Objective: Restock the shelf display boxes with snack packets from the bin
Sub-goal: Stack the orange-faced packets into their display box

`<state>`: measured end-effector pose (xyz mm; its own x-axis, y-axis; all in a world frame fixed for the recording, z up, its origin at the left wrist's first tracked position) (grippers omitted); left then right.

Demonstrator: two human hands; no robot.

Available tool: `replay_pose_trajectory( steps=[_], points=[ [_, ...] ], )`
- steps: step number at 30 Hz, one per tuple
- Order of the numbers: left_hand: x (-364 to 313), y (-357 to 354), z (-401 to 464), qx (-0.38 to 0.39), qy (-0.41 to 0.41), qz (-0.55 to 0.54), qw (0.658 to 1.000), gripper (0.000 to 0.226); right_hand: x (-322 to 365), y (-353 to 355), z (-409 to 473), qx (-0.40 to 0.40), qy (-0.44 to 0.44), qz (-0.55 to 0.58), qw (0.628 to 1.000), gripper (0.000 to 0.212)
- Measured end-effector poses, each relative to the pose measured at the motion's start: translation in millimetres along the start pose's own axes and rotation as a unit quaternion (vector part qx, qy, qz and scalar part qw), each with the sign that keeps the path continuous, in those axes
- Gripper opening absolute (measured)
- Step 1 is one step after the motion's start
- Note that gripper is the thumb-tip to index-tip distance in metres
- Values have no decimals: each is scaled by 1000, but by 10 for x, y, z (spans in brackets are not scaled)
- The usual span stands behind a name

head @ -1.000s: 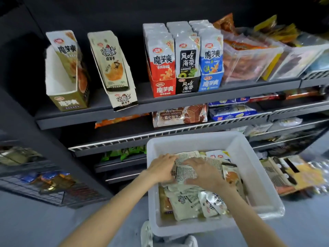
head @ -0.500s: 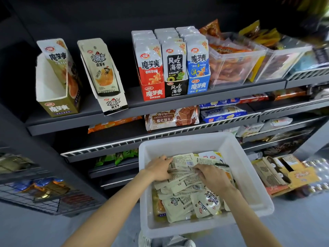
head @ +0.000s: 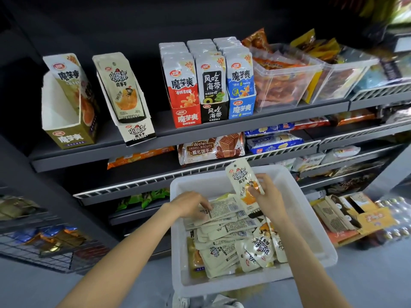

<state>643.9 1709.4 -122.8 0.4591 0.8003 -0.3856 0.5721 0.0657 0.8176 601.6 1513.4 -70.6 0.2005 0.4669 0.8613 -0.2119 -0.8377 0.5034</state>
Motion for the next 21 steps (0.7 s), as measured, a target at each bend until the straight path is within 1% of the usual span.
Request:
replay_pose_trajectory(
  steps=[1, 2, 4, 6, 9, 11, 12, 13, 15, 16, 18, 20, 21],
  points=[
    [-24, 19, -25, -2, -10, 13, 1000, 38, 35, -3, 10, 2, -8, 35, 999, 24],
    [-54, 18, -51, 3, -18, 42, 999, 41, 64, -8, 20, 3, -15, 65, 998, 25],
    [-84, -46, -82, 23, -24, 89, 995, 58, 101, -12, 32, 0, -29, 107, 994, 26],
    [-80, -107, -72, 31, -21, 84, 996, 66, 114, -31, 36, 2, -34, 121, 992, 26],
    [-50, -108, -53, 33, -17, 63, 997, 61, 134, -81, -3, 17, -31, 127, 991, 26],
    [-41, -45, -69, 21, -17, 42, 999, 45, 119, -92, -32, 15, -34, 122, 992, 26],
    [-44, 17, -91, -6, -17, 33, 999, 36, 91, -90, -42, 11, -40, 124, 991, 26],
    [-53, 113, -126, -50, -15, 30, 998, 30, 63, -85, -50, 6, -48, 128, 991, 27],
    [-31, 360, -257, -166, 5, 20, 986, 23, 18, -59, -67, -7, -66, 139, 988, 31],
    [17, 477, -350, -221, 24, -19, 975, 19, 12, -47, -74, -12, -73, 148, 986, 33],
    [156, 641, -527, -296, 53, -161, 940, 12, 85, -37, -81, -15, -71, 185, 980, 32],
    [250, 778, -708, -342, 54, -299, 889, 12, 269, -45, -71, -11, -52, 225, 973, 20],
    [277, 859, -807, -363, 47, -344, 865, 13, 393, -45, -58, -9, -37, 232, 972, 14]
  ],
)
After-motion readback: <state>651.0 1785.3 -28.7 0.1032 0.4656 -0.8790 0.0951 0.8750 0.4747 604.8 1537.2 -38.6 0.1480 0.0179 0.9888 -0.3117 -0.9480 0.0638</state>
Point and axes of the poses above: each hand's wrist, its own z-axis towards the middle knuckle, its own y-axis out of the back of the hand, x = y × z, the point moved 9 cm from there along z, towards the middle knuckle, and after that the axes turned 1 degree about -x, right-handed, at the moved point
